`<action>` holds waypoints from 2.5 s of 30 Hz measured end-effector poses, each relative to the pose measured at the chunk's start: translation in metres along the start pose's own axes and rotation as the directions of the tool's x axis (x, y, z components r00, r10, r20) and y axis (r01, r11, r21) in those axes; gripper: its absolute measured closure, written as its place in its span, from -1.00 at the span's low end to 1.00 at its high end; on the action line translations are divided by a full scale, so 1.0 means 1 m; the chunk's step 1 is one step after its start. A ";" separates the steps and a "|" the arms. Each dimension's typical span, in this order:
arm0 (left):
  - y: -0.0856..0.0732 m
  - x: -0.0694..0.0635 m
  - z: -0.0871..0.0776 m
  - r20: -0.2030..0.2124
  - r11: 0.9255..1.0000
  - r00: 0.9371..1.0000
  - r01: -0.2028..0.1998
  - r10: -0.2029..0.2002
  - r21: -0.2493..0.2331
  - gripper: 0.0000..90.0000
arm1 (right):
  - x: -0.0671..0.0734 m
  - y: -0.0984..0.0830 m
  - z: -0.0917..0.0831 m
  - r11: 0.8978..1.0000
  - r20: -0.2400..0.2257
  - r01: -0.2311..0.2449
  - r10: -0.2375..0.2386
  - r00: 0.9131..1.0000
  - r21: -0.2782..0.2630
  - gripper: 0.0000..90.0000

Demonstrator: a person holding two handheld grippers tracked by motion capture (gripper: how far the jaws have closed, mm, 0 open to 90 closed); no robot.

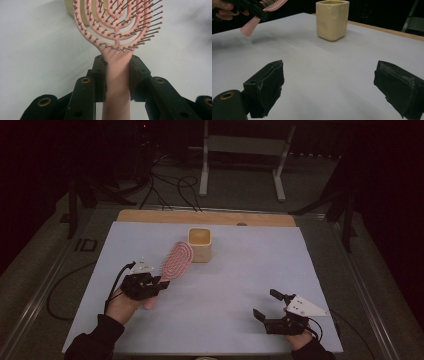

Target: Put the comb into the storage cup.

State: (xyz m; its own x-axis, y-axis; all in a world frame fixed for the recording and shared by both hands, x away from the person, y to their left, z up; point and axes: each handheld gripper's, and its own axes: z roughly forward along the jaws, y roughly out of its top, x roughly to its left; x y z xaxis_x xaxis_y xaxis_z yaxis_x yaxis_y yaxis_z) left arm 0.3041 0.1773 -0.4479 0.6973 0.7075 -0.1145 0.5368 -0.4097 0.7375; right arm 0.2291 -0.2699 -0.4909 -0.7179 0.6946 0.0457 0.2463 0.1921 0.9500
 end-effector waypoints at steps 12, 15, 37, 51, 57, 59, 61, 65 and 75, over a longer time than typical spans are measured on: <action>0.003 -0.005 0.012 0.027 0.998 1.000 0.005 -0.004 -0.058 0.58 | 0.000 0.000 0.001 1.000 0.000 -0.002 0.002 1.000 0.000 -0.80; 0.002 -0.009 0.014 0.014 0.995 1.000 0.005 -0.004 -0.097 0.58 | -0.001 0.000 0.001 1.000 0.001 -0.005 0.005 1.000 0.001 -0.80; -0.014 -0.033 0.021 -0.033 0.967 0.999 -0.049 0.042 -0.250 0.58 | -0.001 -0.001 0.002 1.000 -0.004 -0.005 0.005 1.000 0.004 -0.80; -0.023 -0.046 0.019 -0.052 0.963 0.995 -0.099 0.089 -0.252 0.58 | 0.002 0.005 -0.001 1.000 0.012 0.004 -0.004 1.000 0.002 -0.80; -0.025 -0.045 0.016 -0.059 0.963 0.995 -0.092 0.080 -0.253 0.58 | 0.006 0.017 -0.007 1.000 0.053 -0.006 0.005 0.999 0.009 -0.80; -0.027 -0.043 0.014 -0.057 0.962 0.996 -0.086 0.073 -0.258 0.58 | 0.006 0.018 -0.007 1.000 0.057 -0.011 0.011 0.998 0.008 -0.80; -0.029 -0.042 0.011 -0.056 0.962 0.996 -0.079 0.067 -0.261 0.58 | 0.007 0.028 -0.009 1.000 0.077 -0.001 -0.001 0.997 0.016 -0.80; -0.031 -0.042 0.009 -0.058 0.962 0.996 -0.079 0.066 -0.259 0.58 | 0.007 0.038 -0.010 1.000 0.084 -0.003 0.002 0.996 0.017 -0.80; -0.032 -0.043 0.008 -0.054 0.962 0.996 -0.078 0.066 -0.262 0.58 | 0.011 0.076 -0.014 1.000 0.090 0.023 -0.022 0.996 -0.008 -0.80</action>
State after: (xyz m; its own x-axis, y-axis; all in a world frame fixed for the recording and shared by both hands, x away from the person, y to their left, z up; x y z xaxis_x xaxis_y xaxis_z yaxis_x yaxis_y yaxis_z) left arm 0.2608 0.1560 -0.4719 0.7046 0.7090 -0.0298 0.3379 -0.2983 0.8927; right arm 0.2306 -0.2573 -0.4135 -0.6614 0.7500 -0.0038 0.2246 0.2028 0.9531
